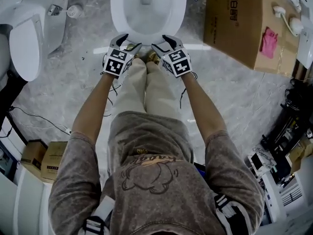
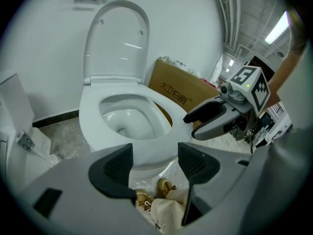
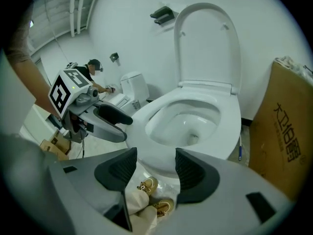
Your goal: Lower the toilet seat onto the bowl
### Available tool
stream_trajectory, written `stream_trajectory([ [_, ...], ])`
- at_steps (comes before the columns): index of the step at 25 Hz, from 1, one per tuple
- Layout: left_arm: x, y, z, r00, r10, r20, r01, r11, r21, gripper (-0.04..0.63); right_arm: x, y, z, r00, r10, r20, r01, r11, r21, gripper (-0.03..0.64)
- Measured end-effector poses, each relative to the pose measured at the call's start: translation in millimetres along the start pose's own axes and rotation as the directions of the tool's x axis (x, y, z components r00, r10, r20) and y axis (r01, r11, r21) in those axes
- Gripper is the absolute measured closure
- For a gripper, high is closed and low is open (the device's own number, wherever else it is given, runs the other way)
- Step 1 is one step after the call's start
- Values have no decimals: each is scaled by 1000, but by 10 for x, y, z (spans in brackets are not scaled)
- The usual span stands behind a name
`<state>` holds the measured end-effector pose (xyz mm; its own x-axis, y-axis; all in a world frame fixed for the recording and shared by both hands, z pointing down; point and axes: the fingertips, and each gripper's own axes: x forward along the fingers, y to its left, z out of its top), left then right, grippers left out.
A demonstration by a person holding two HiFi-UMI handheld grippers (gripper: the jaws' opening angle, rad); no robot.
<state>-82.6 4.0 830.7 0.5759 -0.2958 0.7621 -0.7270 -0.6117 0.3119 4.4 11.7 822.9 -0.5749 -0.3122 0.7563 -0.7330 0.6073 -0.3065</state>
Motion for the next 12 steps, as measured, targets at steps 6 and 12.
stream_trajectory([
  [6,416,158,-432,999,20,-38,-21,1000,-16,302,490,-48,-397,1000,7,-27,-7,1000,30,353],
  [12,674,239,-600,998,52,-38,-53,998,-19,302,757,-52,-603,999,16,-29,-15,999,49,353],
])
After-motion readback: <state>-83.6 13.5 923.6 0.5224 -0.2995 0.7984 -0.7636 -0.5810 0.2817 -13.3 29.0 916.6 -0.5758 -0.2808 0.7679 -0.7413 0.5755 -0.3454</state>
